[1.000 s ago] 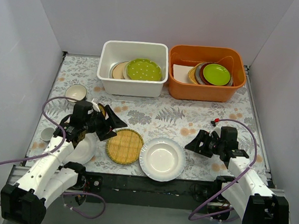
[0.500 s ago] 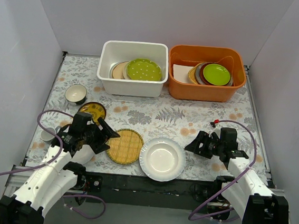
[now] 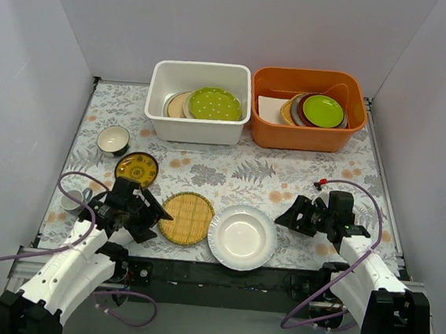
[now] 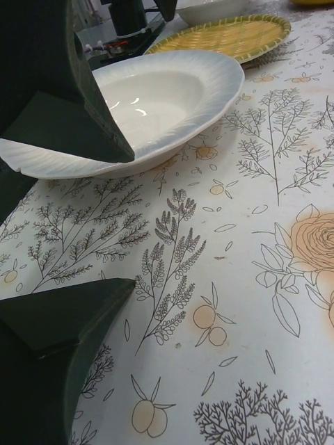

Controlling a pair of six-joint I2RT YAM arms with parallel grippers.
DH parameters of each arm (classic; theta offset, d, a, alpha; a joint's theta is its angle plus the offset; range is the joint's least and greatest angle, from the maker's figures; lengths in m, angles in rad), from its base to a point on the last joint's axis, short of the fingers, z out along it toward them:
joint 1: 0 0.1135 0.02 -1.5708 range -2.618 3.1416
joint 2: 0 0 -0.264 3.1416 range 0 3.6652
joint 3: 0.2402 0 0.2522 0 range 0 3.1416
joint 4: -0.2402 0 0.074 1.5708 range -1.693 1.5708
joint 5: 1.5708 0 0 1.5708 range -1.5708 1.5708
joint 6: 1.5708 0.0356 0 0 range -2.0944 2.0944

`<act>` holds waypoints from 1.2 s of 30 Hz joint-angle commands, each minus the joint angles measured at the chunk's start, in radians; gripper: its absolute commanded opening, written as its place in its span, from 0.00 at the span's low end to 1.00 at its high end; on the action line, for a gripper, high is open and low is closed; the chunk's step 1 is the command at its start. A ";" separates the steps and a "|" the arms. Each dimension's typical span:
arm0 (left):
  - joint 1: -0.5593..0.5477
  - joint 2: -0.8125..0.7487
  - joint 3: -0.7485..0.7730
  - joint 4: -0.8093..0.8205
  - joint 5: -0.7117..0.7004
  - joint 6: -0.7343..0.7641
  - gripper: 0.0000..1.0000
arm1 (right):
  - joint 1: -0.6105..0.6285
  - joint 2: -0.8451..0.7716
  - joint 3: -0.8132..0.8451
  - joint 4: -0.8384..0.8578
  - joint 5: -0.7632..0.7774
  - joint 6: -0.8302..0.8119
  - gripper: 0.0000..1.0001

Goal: Place the plates into the plastic bin on the countertop
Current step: Pick up the plate from the corner of the board.

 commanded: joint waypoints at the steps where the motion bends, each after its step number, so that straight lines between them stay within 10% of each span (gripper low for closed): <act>1: -0.040 0.008 0.001 -0.023 -0.038 -0.023 0.68 | 0.002 -0.002 -0.021 0.021 0.002 0.001 0.75; 36: -0.191 0.097 -0.176 0.305 -0.128 -0.169 0.44 | 0.002 0.046 -0.055 0.081 -0.017 -0.005 0.75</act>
